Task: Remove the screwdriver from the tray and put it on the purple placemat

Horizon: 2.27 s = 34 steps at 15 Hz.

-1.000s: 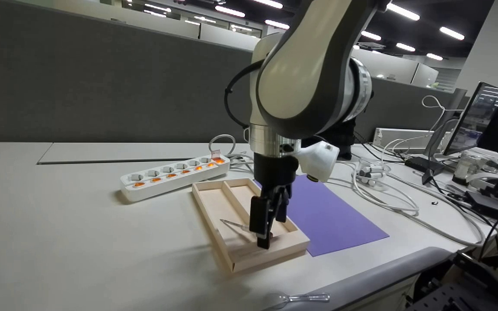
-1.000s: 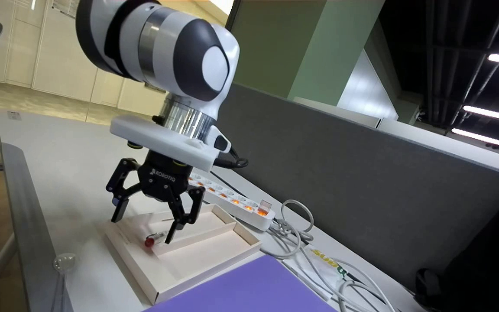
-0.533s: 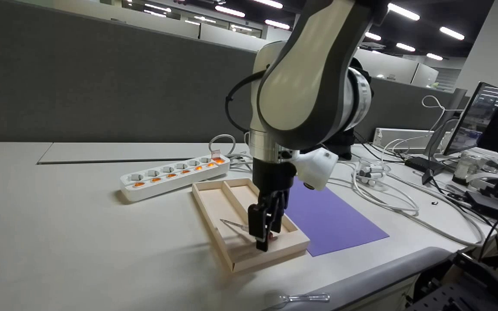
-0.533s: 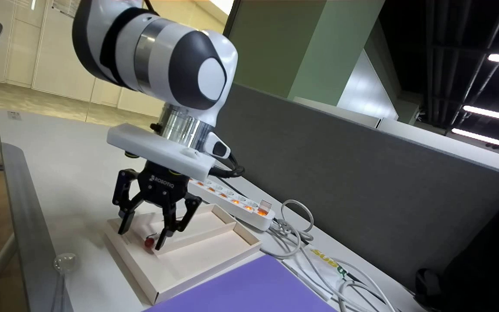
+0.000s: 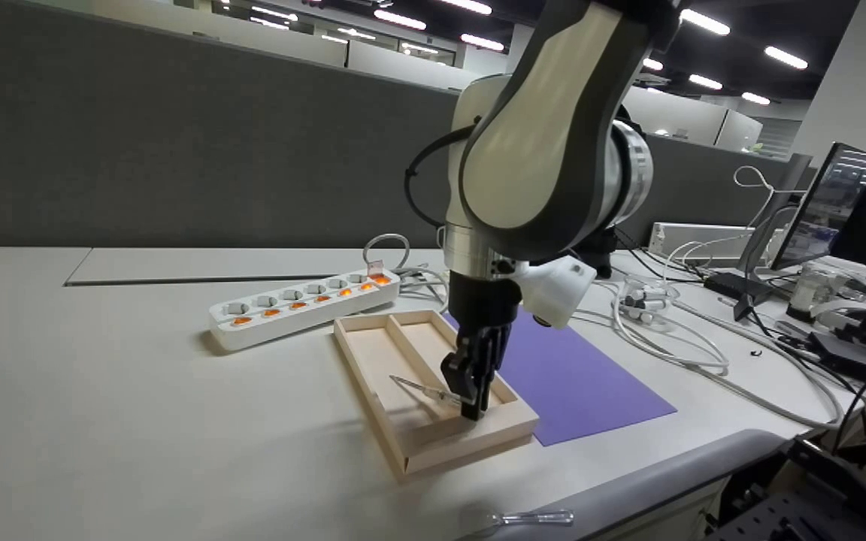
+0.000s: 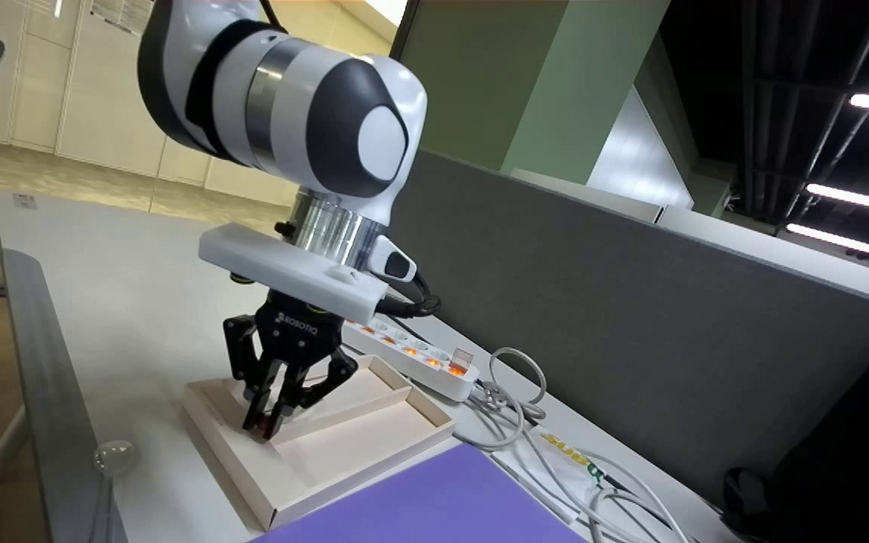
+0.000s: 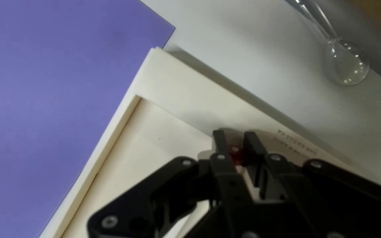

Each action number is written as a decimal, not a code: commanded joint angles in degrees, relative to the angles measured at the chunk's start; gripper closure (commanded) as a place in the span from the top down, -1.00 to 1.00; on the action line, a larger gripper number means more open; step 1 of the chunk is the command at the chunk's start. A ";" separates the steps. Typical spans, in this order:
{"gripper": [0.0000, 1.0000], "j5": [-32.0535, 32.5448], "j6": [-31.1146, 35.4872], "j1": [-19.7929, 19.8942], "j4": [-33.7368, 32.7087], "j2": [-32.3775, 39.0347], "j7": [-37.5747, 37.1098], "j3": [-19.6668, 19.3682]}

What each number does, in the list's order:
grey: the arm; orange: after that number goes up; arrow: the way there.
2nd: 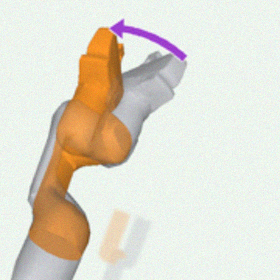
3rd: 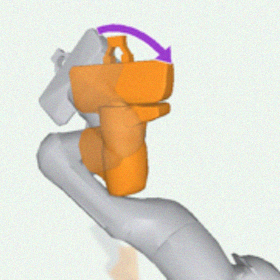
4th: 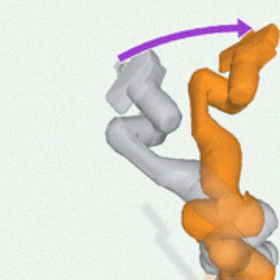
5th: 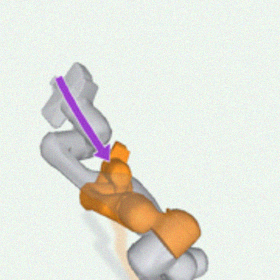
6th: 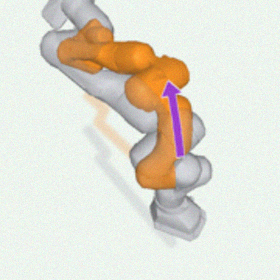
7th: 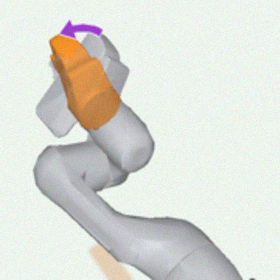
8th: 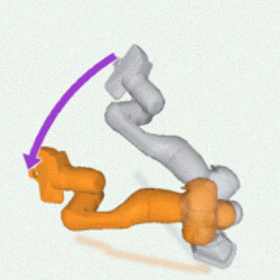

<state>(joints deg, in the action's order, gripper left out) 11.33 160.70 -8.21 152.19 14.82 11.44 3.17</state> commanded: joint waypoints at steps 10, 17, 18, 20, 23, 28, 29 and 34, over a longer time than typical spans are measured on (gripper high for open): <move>-0.91 2.66 2.72 1.54 1.17 -10.32 -3.03 -2.22; -0.91 10.66 3.75 7.03 0.70 -14.69 -8.84 -6.10; -0.91 11.25 4.11 7.93 0.58 -14.17 -9.61 -6.45; -0.91 10.74 4.64 9.32 0.51 -12.89 -10.16 -7.10; -0.91 10.21 5.96 11.00 0.35 -10.51 -10.75 -8.62; -0.91 9.40 9.28 11.86 -0.05 -4.90 -10.70 -12.16; -0.91 9.13 9.85 11.69 -0.19 -3.55 -10.61 -12.86; -0.91 6.51 13.40 9.49 -0.87 2.47 -11.09 -15.57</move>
<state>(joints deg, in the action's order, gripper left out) 18.94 171.95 3.39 152.30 14.20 3.08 -10.61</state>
